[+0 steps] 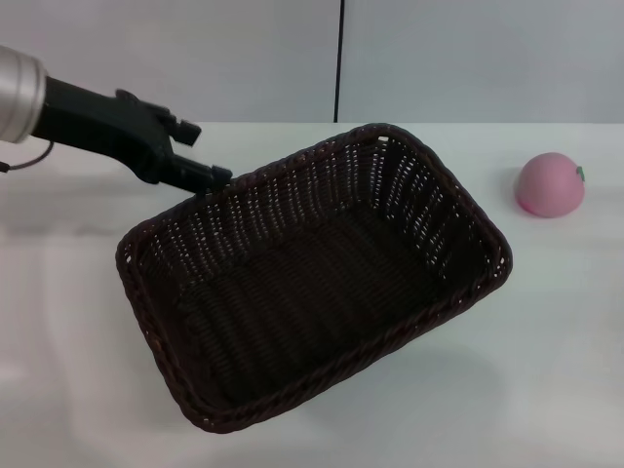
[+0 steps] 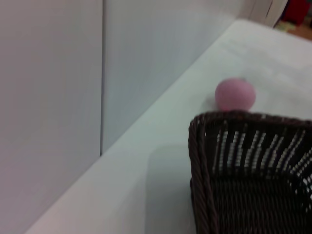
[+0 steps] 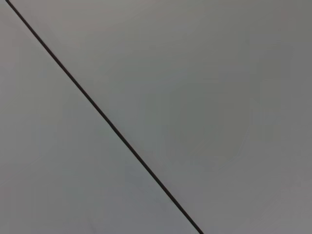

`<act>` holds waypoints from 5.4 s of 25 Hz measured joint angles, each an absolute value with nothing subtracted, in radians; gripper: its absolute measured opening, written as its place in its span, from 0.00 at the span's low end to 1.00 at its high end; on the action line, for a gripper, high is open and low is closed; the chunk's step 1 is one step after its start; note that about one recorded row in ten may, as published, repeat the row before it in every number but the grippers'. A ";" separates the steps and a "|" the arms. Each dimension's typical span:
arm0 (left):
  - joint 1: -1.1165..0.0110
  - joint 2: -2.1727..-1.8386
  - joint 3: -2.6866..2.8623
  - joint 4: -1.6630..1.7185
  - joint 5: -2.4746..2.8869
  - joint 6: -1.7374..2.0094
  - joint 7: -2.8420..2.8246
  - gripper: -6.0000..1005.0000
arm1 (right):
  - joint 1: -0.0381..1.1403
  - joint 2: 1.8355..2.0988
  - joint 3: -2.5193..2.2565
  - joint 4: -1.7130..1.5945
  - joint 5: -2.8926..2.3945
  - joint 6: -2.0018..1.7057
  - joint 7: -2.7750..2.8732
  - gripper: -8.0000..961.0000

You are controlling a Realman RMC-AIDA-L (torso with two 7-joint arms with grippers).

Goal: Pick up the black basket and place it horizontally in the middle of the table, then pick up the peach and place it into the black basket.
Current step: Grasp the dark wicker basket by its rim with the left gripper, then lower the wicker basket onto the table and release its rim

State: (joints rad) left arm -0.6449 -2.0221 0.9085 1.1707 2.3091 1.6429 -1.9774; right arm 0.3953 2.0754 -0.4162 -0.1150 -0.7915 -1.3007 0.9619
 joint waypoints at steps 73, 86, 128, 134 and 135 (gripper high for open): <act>-0.596 -2.047 0.828 1.134 2.175 1.657 -1.703 0.19 | 0.397 2.075 -0.349 -0.093 -0.792 -1.233 0.962 0.54; -0.758 -2.010 0.835 1.121 2.183 1.762 -1.586 0.19 | 0.408 2.075 -0.350 -0.080 -0.792 -1.221 0.965 0.54; -0.803 -2.067 0.993 0.861 2.128 1.452 -1.315 0.29 | 0.399 2.075 -0.351 -0.063 -0.792 -1.221 0.988 0.54; -0.789 -2.066 0.994 0.861 2.056 1.425 -1.283 0.52 | 0.403 2.075 -0.350 -0.061 -0.792 -1.221 0.988 0.54; -0.779 -2.066 0.994 0.861 2.023 1.419 -1.268 0.56 | 0.404 2.075 -0.350 -0.061 -0.792 -1.221 0.988 0.54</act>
State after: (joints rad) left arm -0.7794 -2.0661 0.9937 0.8606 2.0227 1.4190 -1.2681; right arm 0.4042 2.0754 -0.3497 -0.0611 -0.7916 -1.2211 0.9882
